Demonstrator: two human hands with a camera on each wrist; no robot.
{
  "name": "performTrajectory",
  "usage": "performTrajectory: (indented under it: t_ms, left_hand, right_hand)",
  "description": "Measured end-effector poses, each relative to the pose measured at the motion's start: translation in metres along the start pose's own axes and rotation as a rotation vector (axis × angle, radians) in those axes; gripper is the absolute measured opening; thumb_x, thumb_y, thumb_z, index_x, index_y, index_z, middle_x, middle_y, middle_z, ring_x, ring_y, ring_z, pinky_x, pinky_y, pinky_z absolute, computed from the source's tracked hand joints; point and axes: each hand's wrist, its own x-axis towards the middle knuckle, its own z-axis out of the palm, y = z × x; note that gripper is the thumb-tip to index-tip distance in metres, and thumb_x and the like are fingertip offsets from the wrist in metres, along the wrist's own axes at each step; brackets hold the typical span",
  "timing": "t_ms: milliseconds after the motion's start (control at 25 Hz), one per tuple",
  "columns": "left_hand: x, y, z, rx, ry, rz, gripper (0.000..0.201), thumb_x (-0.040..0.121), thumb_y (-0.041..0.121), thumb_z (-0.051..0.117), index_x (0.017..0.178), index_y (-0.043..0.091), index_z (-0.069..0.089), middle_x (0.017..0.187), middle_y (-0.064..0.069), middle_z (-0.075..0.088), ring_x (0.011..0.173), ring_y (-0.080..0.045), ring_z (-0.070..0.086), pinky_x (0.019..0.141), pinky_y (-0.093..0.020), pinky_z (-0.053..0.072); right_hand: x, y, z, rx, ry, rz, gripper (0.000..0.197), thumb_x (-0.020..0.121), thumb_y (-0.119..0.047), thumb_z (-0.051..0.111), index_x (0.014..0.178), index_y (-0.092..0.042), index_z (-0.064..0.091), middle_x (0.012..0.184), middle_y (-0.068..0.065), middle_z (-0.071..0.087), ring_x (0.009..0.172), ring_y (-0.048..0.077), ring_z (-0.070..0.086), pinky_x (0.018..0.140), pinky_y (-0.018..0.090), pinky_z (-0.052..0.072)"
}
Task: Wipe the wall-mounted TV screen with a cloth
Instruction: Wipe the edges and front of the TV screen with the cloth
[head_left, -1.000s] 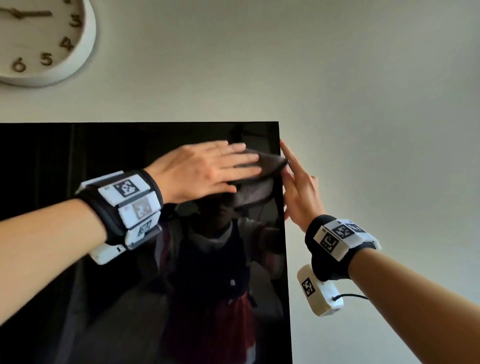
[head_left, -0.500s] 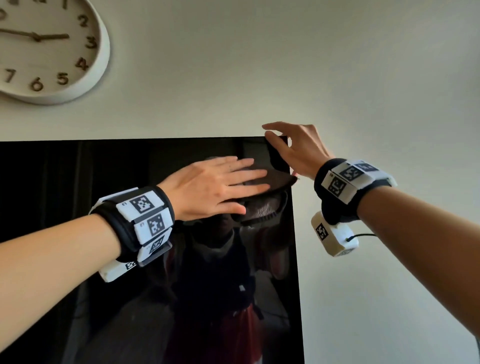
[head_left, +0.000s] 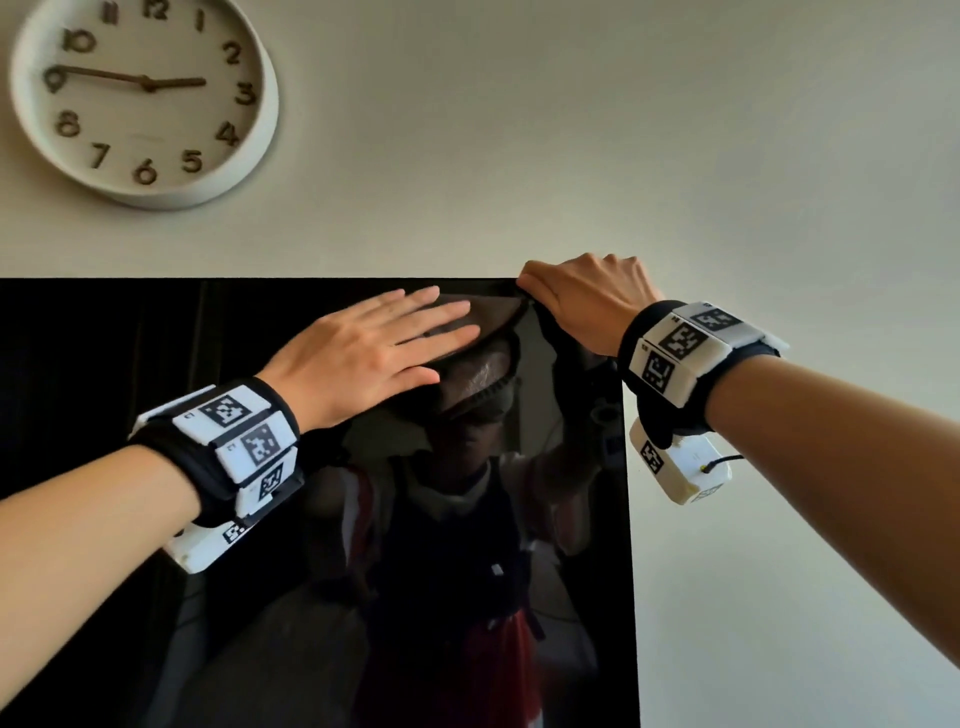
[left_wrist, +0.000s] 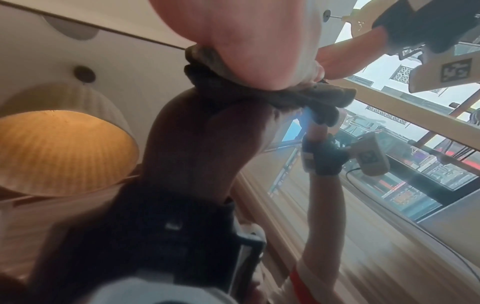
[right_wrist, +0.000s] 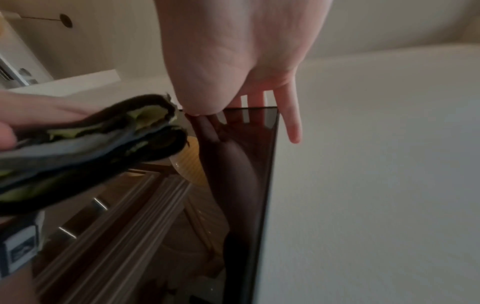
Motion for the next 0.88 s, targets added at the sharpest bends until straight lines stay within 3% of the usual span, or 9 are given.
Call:
performTrajectory:
  t_ms: [120,360,440,520,560,600,680,880]
  left_hand:
    - [0.008,0.015,0.005,-0.037,0.004,-0.119,0.052,0.103,0.042,0.036,0.152,0.024,0.042,0.158,-0.001,0.041,0.145,-0.025,0.04,0.118,-0.042,0.036]
    - [-0.032,-0.023,-0.007,-0.031,-0.007,-0.109,0.052,0.103,0.041,0.038,0.152,0.025,0.037,0.158,-0.002,0.04,0.144,-0.026,0.04,0.117,-0.045,0.038]
    - [-0.035,-0.023,-0.007,-0.039,-0.022,-0.131,0.053,0.103,0.041,0.038,0.153,0.024,0.037,0.159,-0.003,0.039,0.145,-0.027,0.039,0.117,-0.044,0.036]
    - [-0.032,-0.017,-0.005,-0.036,-0.025,-0.135,0.053,0.103,0.041,0.039,0.152,0.023,0.039,0.159,-0.003,0.04,0.145,-0.026,0.039,0.118,-0.042,0.035]
    - [-0.033,-0.018,-0.006,-0.026,-0.024,-0.121,0.052,0.103,0.041,0.039,0.152,0.024,0.04,0.158,-0.002,0.04,0.145,-0.026,0.04,0.118,-0.042,0.035]
    - [-0.04,-0.024,-0.008,-0.014,-0.032,-0.096,0.052,0.103,0.041,0.038,0.152,0.024,0.04,0.158,-0.002,0.04,0.145,-0.026,0.04,0.118,-0.041,0.035]
    - [-0.061,-0.043,-0.016,0.001,-0.049,-0.062,0.052,0.103,0.041,0.037,0.152,0.023,0.04,0.158,-0.003,0.041,0.145,-0.026,0.04,0.117,-0.043,0.037]
    - [-0.088,-0.057,-0.024,0.034,-0.045,-0.065,0.05,0.104,0.039,0.038,0.151,0.022,0.04,0.157,-0.004,0.042,0.144,-0.027,0.041,0.116,-0.043,0.039]
  right_hand:
    - [-0.005,0.001,0.005,0.004,0.048,0.014,0.037,0.105,-0.044,0.021,0.103,-0.023,0.051,0.085,0.004,0.065,0.065,0.028,0.049,0.063,0.034,0.038]
    - [-0.004,-0.001,0.006,-0.01,0.056,0.088,0.044,0.104,-0.048,0.018,0.094,-0.02,0.051,0.079,0.005,0.065,0.061,0.03,0.048,0.062,0.033,0.033]
    - [-0.003,-0.007,0.005,0.004,0.06,0.107,0.044,0.105,-0.045,0.019,0.095,-0.02,0.054,0.08,0.004,0.067,0.066,0.031,0.056,0.075,0.04,0.044]
    - [0.004,-0.025,0.001,0.022,0.078,0.1,0.042,0.105,-0.043,0.02,0.103,-0.023,0.057,0.085,0.003,0.069,0.077,0.031,0.064,0.097,0.051,0.039]
    - [0.013,-0.037,-0.002,0.032,0.093,0.081,0.04,0.105,-0.042,0.021,0.109,-0.025,0.057,0.092,0.003,0.07,0.082,0.032,0.065,0.093,0.049,0.041]
    - [0.023,-0.05,-0.004,0.042,0.112,0.055,0.039,0.105,-0.041,0.021,0.115,-0.027,0.055,0.098,0.003,0.07,0.084,0.033,0.065,0.082,0.043,0.044]
    - [0.043,-0.074,-0.005,0.05,0.159,-0.001,0.039,0.106,-0.041,0.02,0.12,-0.028,0.054,0.102,0.003,0.07,0.083,0.033,0.066,0.064,0.033,0.039]
    - [0.049,-0.108,0.001,0.031,0.123,-0.061,0.032,0.106,-0.041,0.02,0.113,-0.029,0.049,0.093,0.001,0.069,0.075,0.032,0.065,0.06,0.032,0.035]
